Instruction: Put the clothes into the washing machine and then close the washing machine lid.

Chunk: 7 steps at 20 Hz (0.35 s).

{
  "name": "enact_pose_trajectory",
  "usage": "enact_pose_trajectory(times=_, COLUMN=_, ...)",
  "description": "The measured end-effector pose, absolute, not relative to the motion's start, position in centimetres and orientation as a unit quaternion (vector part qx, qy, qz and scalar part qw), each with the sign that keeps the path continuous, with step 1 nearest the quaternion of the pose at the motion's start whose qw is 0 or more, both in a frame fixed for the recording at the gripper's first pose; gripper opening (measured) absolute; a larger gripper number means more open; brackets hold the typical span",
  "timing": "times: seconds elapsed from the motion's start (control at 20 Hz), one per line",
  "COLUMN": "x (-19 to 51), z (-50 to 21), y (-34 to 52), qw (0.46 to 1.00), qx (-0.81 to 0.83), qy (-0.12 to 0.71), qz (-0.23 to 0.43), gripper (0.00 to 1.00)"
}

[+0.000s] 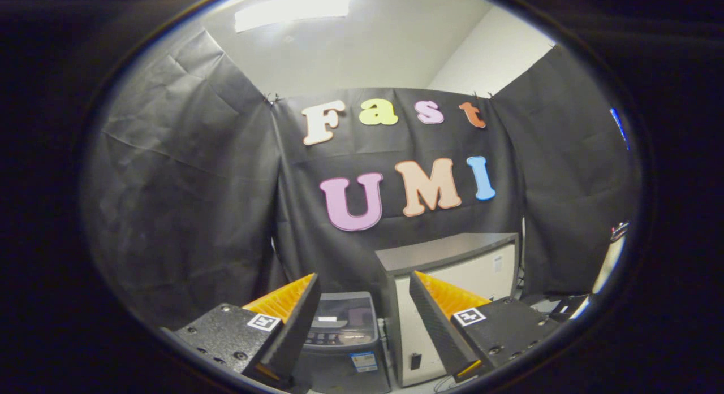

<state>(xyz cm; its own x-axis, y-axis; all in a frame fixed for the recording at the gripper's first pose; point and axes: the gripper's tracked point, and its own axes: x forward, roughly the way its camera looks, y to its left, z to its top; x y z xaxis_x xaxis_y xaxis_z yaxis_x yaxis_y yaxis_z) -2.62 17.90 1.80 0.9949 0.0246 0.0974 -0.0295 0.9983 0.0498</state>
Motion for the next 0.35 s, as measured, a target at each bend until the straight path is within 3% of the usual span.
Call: enact_pose_trajectory(times=0.35, x=-2.0, z=2.4, y=16.1, qw=0.998, qx=0.030, qy=-0.045, qz=0.003, gripper=0.95)
